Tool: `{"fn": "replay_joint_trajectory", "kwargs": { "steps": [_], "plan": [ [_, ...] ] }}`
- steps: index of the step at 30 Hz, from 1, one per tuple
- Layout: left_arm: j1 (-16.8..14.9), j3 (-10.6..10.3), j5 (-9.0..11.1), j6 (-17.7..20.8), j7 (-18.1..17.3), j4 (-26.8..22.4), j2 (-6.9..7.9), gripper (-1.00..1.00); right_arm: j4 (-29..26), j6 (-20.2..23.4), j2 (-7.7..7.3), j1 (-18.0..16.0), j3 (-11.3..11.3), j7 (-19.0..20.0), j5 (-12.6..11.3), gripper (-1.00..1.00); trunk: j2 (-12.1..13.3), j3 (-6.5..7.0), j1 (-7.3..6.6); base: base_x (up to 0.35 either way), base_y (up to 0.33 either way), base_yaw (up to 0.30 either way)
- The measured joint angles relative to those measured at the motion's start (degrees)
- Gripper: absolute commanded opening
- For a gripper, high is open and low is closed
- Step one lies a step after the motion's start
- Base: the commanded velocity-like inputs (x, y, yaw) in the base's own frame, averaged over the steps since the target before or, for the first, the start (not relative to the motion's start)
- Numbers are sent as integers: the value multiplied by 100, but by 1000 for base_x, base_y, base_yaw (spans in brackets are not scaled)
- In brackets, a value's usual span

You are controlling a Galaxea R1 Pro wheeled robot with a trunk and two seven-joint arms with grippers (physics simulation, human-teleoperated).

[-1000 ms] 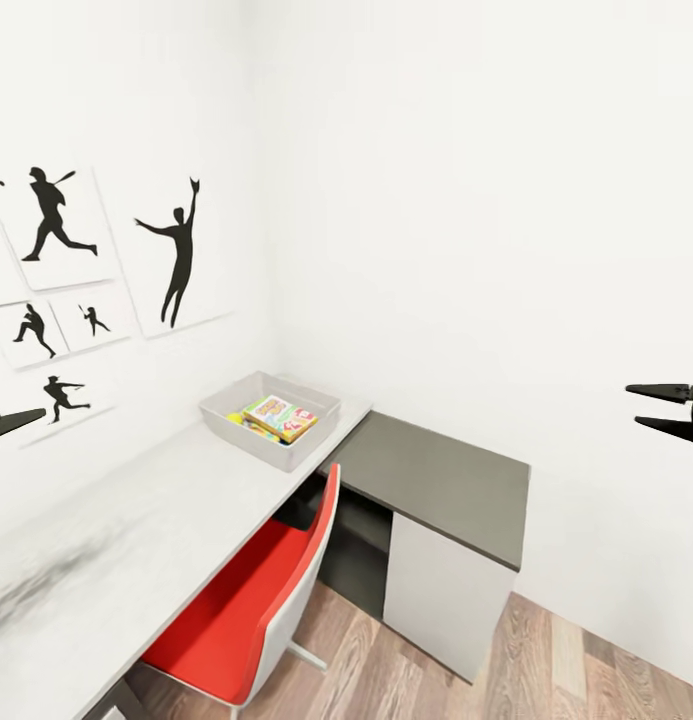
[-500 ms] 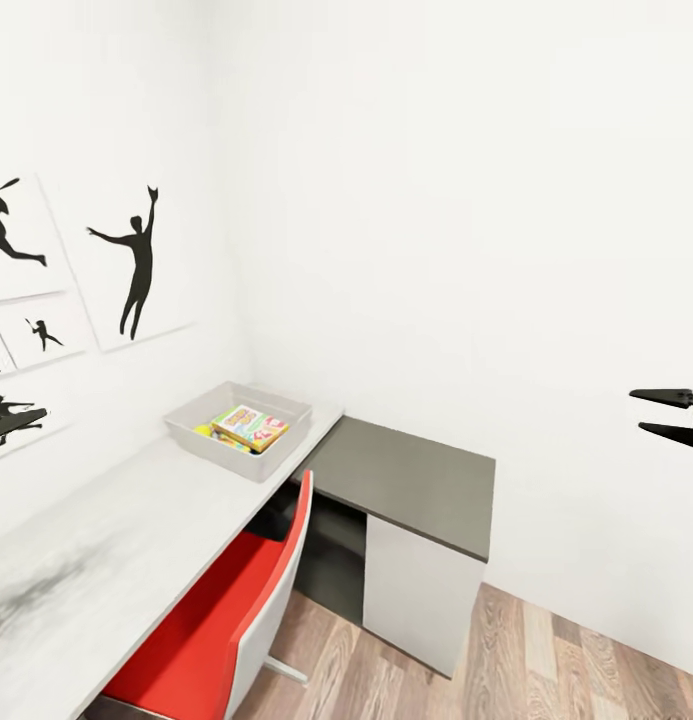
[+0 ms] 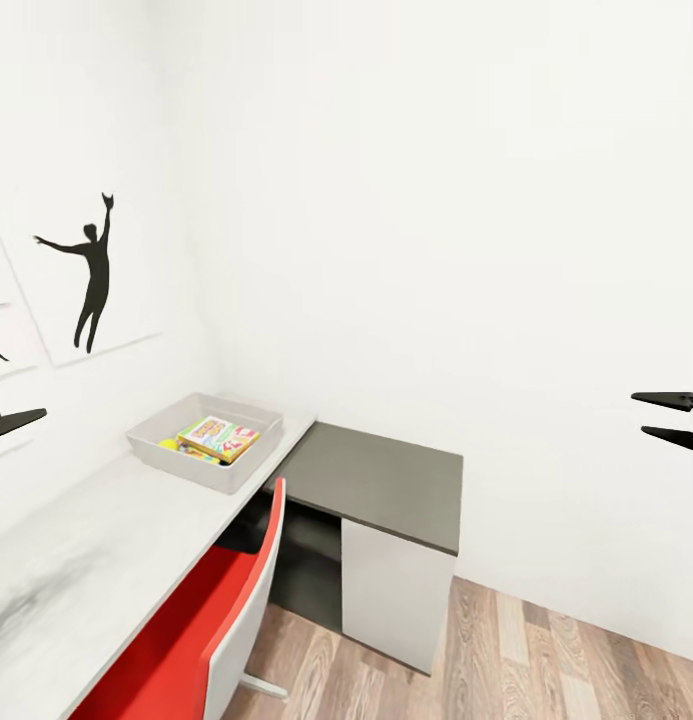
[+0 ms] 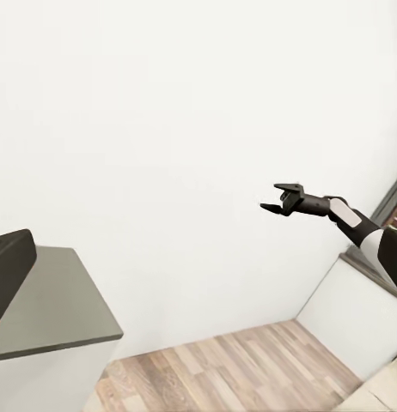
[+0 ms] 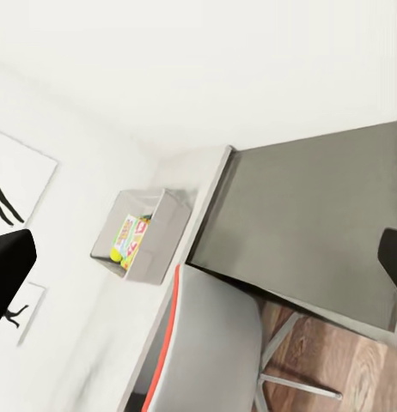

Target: Put all the toys in the child's room - the three board games (two on the bed and one on the table), the two jigsaw puzzles on the table, and the tennis ball on the table - inside the toy box on the table in the child's room.

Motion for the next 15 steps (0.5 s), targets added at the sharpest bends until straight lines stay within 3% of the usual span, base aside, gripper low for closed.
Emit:
{"fn": "replay_joint_trajectory", "kwargs": {
  "steps": [15],
  "plan": [
    [-1, -4, -7, 0, 0, 1, -50, 100, 2, 0, 36, 193, 29, -26, 15, 100, -3, 116, 0, -38, 0, -210]
  ]
}}
